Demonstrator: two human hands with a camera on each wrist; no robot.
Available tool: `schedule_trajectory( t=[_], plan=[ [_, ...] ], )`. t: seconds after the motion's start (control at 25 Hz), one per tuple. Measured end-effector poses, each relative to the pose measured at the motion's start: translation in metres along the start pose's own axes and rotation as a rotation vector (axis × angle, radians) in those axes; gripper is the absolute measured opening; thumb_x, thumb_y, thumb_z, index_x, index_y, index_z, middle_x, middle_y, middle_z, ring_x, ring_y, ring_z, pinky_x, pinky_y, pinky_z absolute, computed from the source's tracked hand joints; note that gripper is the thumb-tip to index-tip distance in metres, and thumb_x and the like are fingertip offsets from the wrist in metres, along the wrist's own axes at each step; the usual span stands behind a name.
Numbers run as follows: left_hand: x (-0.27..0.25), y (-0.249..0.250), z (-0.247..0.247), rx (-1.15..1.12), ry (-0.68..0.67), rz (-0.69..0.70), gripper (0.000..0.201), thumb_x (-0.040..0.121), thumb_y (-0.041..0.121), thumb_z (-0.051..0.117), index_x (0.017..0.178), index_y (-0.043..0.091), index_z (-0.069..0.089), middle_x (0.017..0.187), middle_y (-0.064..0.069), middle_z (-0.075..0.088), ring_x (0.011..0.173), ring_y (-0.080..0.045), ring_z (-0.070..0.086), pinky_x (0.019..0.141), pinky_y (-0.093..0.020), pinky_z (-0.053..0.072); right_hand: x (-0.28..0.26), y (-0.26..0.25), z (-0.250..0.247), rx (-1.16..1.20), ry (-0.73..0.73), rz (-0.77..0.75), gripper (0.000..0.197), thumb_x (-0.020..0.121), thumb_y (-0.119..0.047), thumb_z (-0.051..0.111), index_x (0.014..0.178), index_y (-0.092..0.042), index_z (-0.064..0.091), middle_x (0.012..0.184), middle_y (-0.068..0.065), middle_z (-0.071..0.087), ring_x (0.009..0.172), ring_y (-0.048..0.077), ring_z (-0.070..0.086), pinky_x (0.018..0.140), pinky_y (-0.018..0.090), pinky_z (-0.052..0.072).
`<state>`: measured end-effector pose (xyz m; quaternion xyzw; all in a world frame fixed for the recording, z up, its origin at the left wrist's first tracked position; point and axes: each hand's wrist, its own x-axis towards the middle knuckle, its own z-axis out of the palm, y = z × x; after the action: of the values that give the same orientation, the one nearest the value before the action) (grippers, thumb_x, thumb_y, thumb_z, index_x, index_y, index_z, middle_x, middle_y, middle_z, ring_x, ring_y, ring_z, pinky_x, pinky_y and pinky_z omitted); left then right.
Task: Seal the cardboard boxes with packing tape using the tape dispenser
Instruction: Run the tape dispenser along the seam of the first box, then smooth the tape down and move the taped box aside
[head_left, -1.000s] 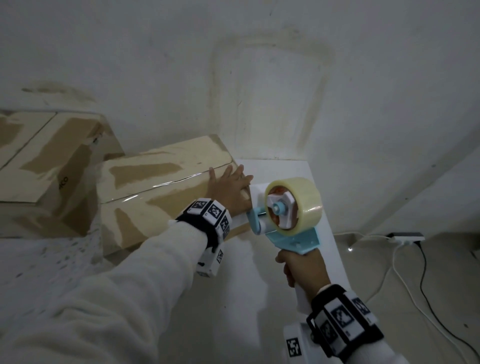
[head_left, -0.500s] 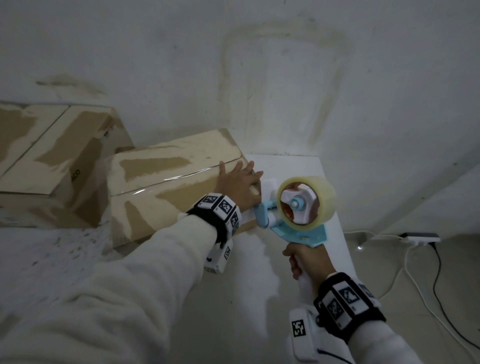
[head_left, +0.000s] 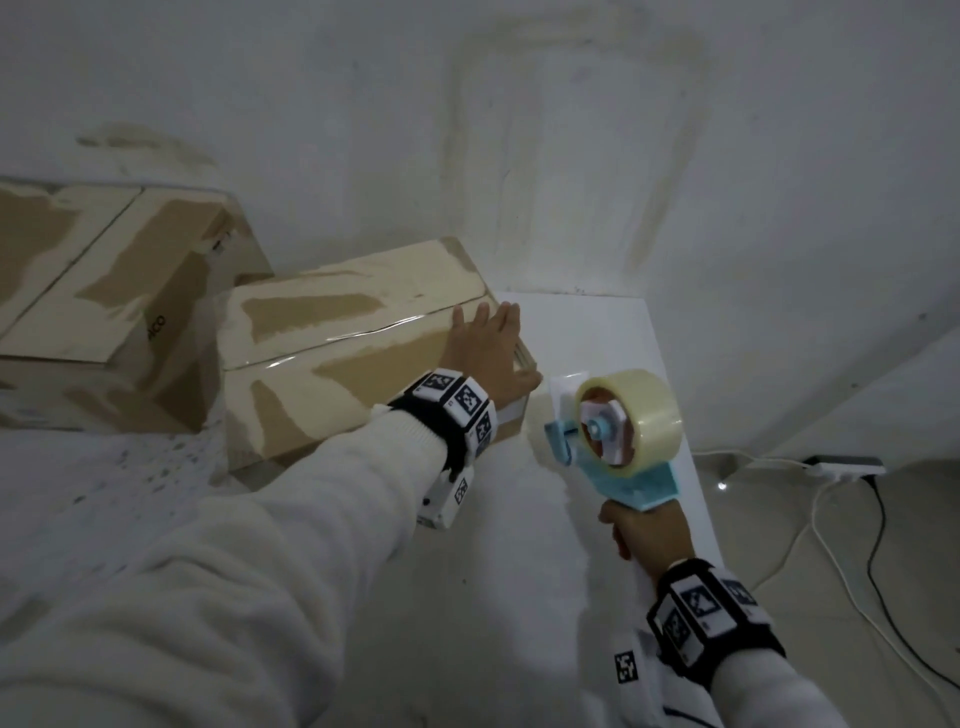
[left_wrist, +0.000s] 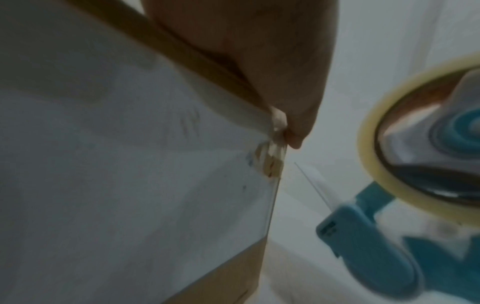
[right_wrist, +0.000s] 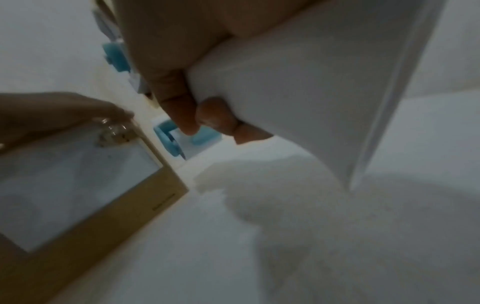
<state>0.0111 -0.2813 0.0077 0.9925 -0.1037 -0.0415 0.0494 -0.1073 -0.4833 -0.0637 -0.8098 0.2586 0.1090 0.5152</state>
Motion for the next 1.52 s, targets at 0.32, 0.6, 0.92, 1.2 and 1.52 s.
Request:
schedule_trajectory(
  t=[0.32,0.6,0.92,1.2,1.52],
  plan=[
    [-0.001,0.002,0.000,-0.001,-0.002,0.088,0.074,0.089,0.057,0.042,0.146,0.014,0.025,0.159,-0.006,0.012,0.146,-0.030,0.010,0.117,-0.043,0.014,-0.004,0.007,-0.023,-0.961,-0.363,-0.445,0.040,0.079,-0.038,0.061,0.113,-0.023,0.047,0.109,-0.003,0.059,0.103,0.024,0.060,0.076,0.029,0.041],
    [-0.001,-0.003,0.005,-0.015,-0.049,0.215,0.078,0.088,0.060,0.043,0.149,0.018,0.018,0.160,-0.001,0.005,0.148,-0.024,0.003,0.119,-0.040,0.008,0.017,0.005,0.019,-1.313,-0.506,-0.756,0.053,0.081,-0.036,0.057,0.127,-0.020,0.036,0.122,0.002,0.048,0.113,0.022,0.049,0.087,0.037,0.030],
    [-0.004,-0.004,0.006,-0.046,-0.048,0.195,0.092,0.087,0.057,0.047,0.150,0.008,0.002,0.160,-0.008,-0.005,0.148,-0.023,-0.002,0.120,-0.037,0.004,0.041,-0.002,0.052,-1.429,-0.381,-0.803,0.086,0.009,-0.047,0.079,0.082,-0.025,0.040,0.067,-0.007,0.060,0.055,0.016,0.059,0.044,0.032,0.046],
    [-0.023,-0.025,0.005,-0.023,-0.057,0.179,0.087,0.087,0.064,0.039,0.150,0.012,0.009,0.160,-0.008,0.003,0.148,-0.025,0.001,0.120,-0.043,0.006,0.032,-0.013,0.053,-1.421,-0.426,-0.758,0.058,0.079,-0.026,0.062,0.129,-0.016,0.036,0.130,0.007,0.044,0.119,0.027,0.043,0.093,0.041,0.032],
    [-0.056,-0.069,-0.009,-0.194,0.018,0.014,0.081,0.088,0.060,0.042,0.150,0.016,0.014,0.160,-0.003,0.003,0.148,-0.020,0.000,0.119,-0.042,0.001,0.025,-0.032,0.059,-1.365,-0.368,-0.595,0.064,0.080,-0.019,0.059,0.137,-0.024,0.031,0.138,0.005,0.033,0.126,0.029,0.034,0.100,0.039,0.032]
  ],
)
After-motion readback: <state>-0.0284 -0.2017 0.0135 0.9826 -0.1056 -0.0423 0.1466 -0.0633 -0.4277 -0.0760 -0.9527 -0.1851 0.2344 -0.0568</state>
